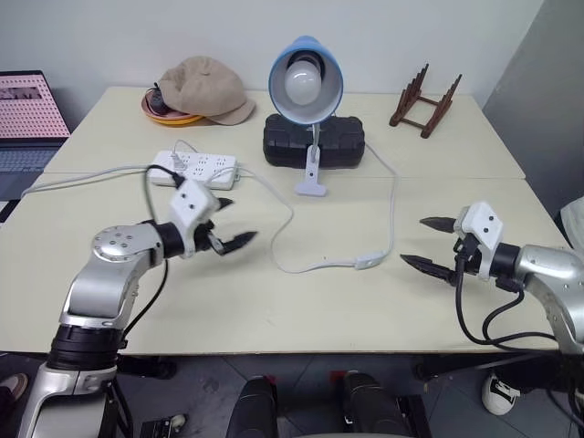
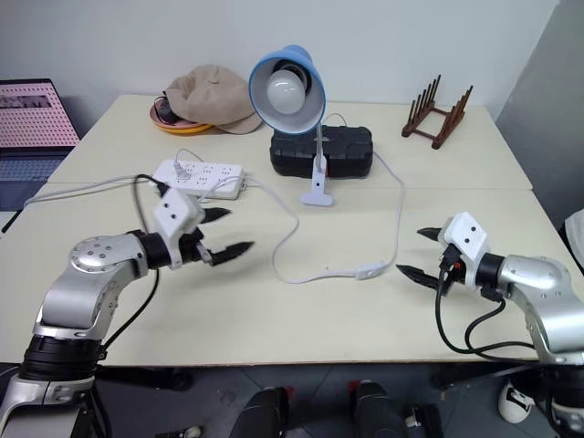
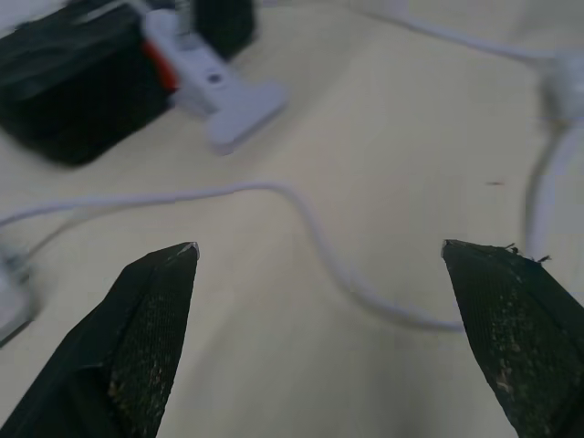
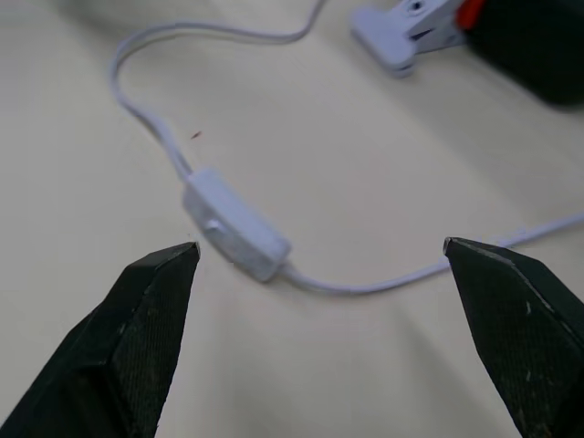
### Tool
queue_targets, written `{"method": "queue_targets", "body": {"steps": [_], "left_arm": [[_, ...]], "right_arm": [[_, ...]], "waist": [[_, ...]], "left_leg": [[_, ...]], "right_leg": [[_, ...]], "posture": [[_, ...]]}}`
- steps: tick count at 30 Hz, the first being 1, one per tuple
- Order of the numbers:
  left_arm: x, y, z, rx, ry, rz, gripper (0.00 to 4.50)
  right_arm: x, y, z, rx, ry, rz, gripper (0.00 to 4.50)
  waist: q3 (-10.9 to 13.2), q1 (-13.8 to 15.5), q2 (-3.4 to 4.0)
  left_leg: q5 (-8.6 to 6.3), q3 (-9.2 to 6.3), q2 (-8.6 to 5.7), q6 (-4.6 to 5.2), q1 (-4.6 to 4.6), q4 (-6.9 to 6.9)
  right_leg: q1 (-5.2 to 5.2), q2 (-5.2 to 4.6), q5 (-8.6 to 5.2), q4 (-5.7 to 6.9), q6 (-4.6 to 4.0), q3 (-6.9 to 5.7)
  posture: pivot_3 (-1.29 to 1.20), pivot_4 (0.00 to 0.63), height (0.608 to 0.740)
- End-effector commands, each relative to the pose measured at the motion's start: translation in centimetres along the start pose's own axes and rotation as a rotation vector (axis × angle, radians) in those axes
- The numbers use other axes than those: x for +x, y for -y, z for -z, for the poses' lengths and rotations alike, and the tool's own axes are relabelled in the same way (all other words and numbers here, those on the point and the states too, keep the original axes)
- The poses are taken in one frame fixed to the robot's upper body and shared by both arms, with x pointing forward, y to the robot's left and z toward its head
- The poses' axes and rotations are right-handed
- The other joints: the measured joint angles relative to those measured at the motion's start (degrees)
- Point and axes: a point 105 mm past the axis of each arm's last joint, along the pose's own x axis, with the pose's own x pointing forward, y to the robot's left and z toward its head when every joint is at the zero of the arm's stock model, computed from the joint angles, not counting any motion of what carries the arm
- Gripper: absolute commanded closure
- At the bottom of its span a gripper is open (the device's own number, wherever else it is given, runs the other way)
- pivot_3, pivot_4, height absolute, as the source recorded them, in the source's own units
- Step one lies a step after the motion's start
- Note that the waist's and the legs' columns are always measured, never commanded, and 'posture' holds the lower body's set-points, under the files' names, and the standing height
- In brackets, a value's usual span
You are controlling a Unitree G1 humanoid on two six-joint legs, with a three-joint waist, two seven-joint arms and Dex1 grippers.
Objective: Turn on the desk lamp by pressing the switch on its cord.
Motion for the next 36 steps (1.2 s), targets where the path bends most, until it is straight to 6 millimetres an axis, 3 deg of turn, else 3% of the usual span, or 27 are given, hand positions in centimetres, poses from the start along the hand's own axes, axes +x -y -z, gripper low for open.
{"method": "queue_targets", "body": {"steps": [1,8,19,22,23,32,36], "left_arm": [[0.6,4.1,-3.0,0.088,0.059,0.235,0.04],[0.9,6.8,-2.4,0.160,0.024,0.370,0.04],[1.5,7.0,-2.9,0.156,0.058,0.359,0.04],[1.4,6.9,-2.8,0.150,0.055,0.354,0.00],[1.4,6.9,-2.8,0.148,0.055,0.354,0.00],[1.3,7.1,-3.1,0.140,0.064,0.357,0.00],[1.5,7.0,-3.6,0.121,0.083,0.358,0.00]], "right_arm": [[1.0,0.3,-0.9,-0.082,-0.028,-0.167,0.00],[3.1,0.8,-0.2,-0.140,-0.084,-0.295,0.00],[5.7,1.6,0.2,-0.168,-0.095,-0.351,0.00],[5.7,1.8,0.6,-0.165,-0.111,-0.361,0.39],[5.6,1.8,0.8,-0.165,-0.117,-0.370,0.79],[5.7,1.4,0.9,-0.125,-0.100,-0.410,2.88],[6.0,1.2,0.6,-0.095,-0.077,-0.408,4.03]], "waist": [[0.0,-0.3,0.03],[0.0,-0.9,0.04],[0.1,-1.1,0.06],[0.1,-1.0,0.06],[0.1,-1.0,0.06],[0.1,-1.1,0.06],[0.1,-1.1,0.06]], "left_leg": [[0.00,0.01,0.00,0.00,-0.03,0.00],[0.00,-0.05,0.01,0.01,-0.01,-0.06],[0.00,-0.06,0.00,0.01,0.03,0.00],[0.00,-0.06,-0.01,0.01,0.01,0.00],[0.00,-0.05,-0.01,0.01,0.01,0.00],[0.00,-0.06,0.00,0.01,0.05,0.00],[0.00,-0.07,0.00,0.01,0.06,0.00]], "right_leg": [[-0.03,-0.01,0.00,0.00,0.01,0.02],[-0.04,0.05,-0.03,0.05,0.09,-0.02],[-0.03,0.04,-0.05,0.20,0.06,-0.01],[-0.03,0.04,0.08,0.19,0.28,-0.02],[-0.03,0.04,0.08,0.18,0.29,-0.01],[-0.04,0.05,0.08,0.26,0.29,-0.01],[-0.04,0.05,0.09,0.27,0.29,-0.01]], "posture": [[0.00,0.150,0.740],[0.00,0.150,0.740],[0.00,0.150,0.740],[0.00,0.150,0.740],[0.00,0.150,0.740],[0.00,0.150,0.740],[0.00,0.150,0.740]]}}
